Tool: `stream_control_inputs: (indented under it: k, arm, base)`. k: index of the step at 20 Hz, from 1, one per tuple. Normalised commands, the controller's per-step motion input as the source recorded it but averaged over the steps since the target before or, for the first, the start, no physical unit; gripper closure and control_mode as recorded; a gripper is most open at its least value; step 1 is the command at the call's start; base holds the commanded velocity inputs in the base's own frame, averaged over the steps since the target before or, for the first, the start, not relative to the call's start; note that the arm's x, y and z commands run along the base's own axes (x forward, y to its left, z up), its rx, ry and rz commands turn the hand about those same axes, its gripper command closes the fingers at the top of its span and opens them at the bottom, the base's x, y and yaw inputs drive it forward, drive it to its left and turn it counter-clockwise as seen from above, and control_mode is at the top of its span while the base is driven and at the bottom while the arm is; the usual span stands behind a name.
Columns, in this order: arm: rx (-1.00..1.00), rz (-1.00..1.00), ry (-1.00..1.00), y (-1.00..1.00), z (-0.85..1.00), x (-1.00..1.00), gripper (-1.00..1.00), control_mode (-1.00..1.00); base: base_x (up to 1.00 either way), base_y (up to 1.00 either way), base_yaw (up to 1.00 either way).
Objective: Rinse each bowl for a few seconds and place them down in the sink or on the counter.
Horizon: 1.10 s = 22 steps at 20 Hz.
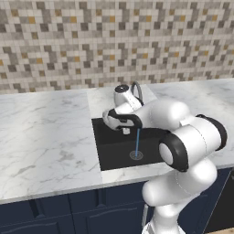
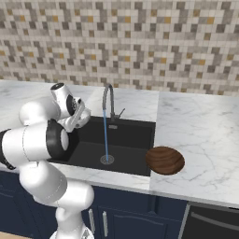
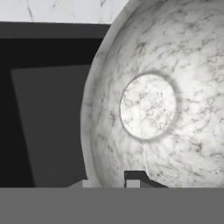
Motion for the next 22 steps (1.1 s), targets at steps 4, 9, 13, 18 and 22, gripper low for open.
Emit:
stream_control_inputs:
  k: [4,9,13,18,22]
  arm:
    - [-0.02,-0.03,0.02,-0.24,-0.09,0.07,1.0,-1.0]
    - [-0.05,-0.05,0.0,-0.2,-0.1,0.01,1.0,-1.0]
    - [-0.04,-0.07,-0.01,-0.18,-0.1,0.01,1.0,-1.0]
    - [0.02,-0.09,0.01,-0.24,-0.12,0.08,1.0,-1.0]
    - [0.04,-0.08,0.02,-0.25,-0.1,0.11,1.0,-1.0]
  base:
    - [0.0,0.0,0.0]
    - [0.0,0.0,0.0]
    - [0.0,0.0,0.0]
    - [0.0,0.0,0.0]
    - [0.0,0.0,0.0]
